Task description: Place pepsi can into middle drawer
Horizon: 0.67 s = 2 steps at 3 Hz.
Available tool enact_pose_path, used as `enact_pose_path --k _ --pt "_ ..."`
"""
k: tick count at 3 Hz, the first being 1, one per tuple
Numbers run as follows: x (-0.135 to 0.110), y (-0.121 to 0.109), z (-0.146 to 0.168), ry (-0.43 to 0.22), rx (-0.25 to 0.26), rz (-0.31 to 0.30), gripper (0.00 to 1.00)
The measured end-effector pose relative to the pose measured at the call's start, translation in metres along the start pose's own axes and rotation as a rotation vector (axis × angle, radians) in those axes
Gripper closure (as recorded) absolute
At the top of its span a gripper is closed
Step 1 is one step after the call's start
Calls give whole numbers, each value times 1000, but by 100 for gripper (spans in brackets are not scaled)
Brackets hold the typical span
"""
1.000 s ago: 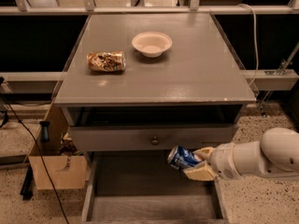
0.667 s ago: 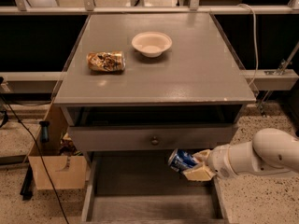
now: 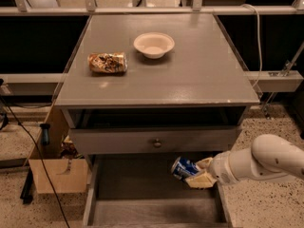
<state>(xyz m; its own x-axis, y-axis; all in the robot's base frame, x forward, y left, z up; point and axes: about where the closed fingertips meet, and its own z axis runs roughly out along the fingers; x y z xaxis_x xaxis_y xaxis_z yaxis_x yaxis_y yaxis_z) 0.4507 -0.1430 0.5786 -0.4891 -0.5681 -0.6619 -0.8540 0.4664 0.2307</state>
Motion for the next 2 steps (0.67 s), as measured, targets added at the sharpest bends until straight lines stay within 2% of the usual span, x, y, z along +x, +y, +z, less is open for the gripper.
enact_pose_path --k 2 --pt "36 -2 66 52 -94 109 100"
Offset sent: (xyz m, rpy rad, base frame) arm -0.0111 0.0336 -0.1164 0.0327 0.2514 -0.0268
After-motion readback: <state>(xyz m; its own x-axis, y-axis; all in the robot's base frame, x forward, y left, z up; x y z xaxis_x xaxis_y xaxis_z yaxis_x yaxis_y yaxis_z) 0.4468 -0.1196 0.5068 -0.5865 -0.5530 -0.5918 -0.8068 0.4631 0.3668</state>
